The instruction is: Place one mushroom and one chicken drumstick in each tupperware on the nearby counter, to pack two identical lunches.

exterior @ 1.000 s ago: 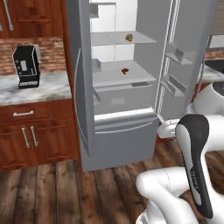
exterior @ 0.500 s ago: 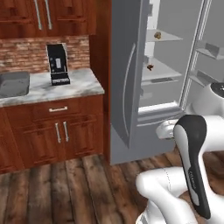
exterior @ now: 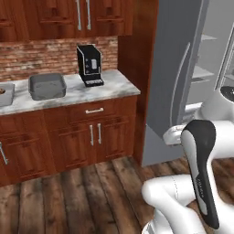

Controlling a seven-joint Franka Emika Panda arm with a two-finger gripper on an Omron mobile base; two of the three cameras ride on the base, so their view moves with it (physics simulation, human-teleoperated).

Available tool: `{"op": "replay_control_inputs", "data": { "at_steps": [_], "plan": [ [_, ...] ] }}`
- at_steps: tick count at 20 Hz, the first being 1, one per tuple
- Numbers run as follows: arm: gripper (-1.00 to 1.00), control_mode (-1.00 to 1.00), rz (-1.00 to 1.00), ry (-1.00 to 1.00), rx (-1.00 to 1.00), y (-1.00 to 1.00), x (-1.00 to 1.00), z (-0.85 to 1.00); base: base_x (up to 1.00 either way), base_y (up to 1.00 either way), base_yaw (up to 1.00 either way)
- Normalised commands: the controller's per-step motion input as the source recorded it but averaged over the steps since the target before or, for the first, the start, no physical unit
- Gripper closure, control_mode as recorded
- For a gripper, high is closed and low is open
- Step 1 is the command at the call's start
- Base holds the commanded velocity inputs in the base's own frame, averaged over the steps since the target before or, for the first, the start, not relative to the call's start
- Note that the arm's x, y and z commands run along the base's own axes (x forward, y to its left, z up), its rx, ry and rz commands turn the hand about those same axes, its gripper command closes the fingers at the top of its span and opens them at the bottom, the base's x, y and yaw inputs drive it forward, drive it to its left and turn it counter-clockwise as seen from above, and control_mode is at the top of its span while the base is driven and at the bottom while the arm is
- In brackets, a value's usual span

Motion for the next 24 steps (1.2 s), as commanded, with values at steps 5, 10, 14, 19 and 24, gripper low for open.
{"op": "replay_control_inputs", "data": {
  "at_steps": [5, 10, 14, 19, 24],
  "plan": [
    [1.0, 1.0, 0.0, 0.0, 0.0, 0.0, 0.0, 0.0, 0.74, 1.0, -0.01],
    [1.0, 1.0, 0.0, 0.0, 0.0, 0.0, 0.0, 0.0, 1.0, 1.0, 0.0],
    [1.0, 1.0, 0.0, 0.0, 0.0, 0.0, 0.0, 0.0, 0.86, 1.0, 0.0],
    [1.0, 1.0, 0.0, 0.0, 0.0, 0.0, 0.0, 0.0, 0.48, 1.0, 0.0],
    [1.0, 1.0, 0.0, 0.0, 0.0, 0.0, 0.0, 0.0, 0.49, 1.0, 0.0]
  ]
}}
